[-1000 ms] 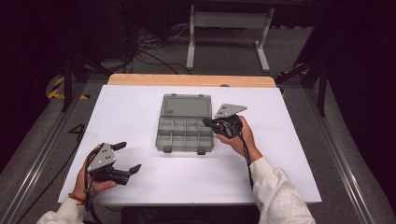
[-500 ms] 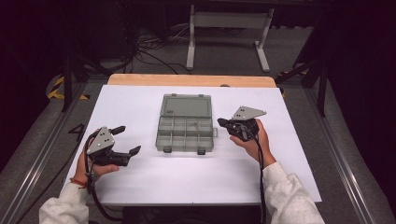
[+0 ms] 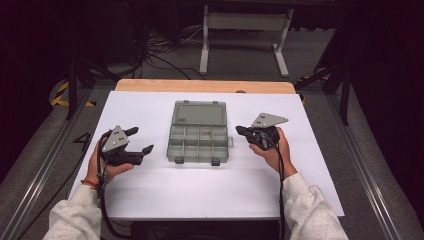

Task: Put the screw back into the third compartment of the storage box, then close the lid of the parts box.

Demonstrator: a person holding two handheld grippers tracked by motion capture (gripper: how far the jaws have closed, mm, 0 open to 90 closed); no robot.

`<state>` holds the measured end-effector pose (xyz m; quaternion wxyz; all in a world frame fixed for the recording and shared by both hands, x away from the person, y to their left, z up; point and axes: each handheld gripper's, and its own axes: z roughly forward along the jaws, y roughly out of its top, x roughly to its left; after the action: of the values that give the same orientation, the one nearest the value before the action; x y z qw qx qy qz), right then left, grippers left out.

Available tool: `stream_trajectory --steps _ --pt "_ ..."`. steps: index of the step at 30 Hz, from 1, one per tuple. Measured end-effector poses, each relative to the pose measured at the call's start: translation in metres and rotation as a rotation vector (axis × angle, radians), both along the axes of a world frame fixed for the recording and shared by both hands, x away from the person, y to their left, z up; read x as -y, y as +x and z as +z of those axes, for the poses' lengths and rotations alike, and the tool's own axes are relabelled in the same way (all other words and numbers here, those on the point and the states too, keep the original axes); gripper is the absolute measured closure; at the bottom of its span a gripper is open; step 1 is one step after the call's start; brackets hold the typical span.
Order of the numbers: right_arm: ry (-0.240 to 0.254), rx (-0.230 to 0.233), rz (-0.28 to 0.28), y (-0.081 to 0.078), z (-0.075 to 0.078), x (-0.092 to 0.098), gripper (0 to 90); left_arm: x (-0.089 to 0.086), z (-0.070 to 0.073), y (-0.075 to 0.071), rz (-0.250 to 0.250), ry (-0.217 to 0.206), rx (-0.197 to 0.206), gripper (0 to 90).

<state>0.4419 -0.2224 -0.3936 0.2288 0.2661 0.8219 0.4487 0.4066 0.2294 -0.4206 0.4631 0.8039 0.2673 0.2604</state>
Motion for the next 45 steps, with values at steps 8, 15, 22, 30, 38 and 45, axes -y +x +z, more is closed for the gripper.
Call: stream_trajectory --steps 8,15,22,30,38,45 --pt "-0.005 -0.018 -0.019 0.011 -0.005 0.003 90.0 -0.001 0.002 0.017 0.039 -0.004 -0.023 40.0" --pt "-0.024 -0.019 -0.036 0.019 -0.007 0.004 90.0 0.004 0.005 0.031 0.044 0.005 -0.038 59.0" --pt "-0.019 -0.041 -0.06 0.033 0.0 0.005 90.0 0.011 0.008 0.051 0.064 0.05 -0.071 81.8" --pt "-0.086 -0.092 -0.092 0.063 -0.005 -0.005 90.0 0.022 0.003 0.084 0.088 0.102 -0.133 89.6" --pt "-0.156 -0.164 -0.12 0.093 -0.019 -0.016 90.0 0.039 -0.01 0.118 0.111 0.15 -0.211 89.9" --pt "-0.238 -0.226 -0.096 0.106 -0.036 -0.033 90.0 0.054 -0.021 0.134 0.094 0.183 -0.267 90.0"
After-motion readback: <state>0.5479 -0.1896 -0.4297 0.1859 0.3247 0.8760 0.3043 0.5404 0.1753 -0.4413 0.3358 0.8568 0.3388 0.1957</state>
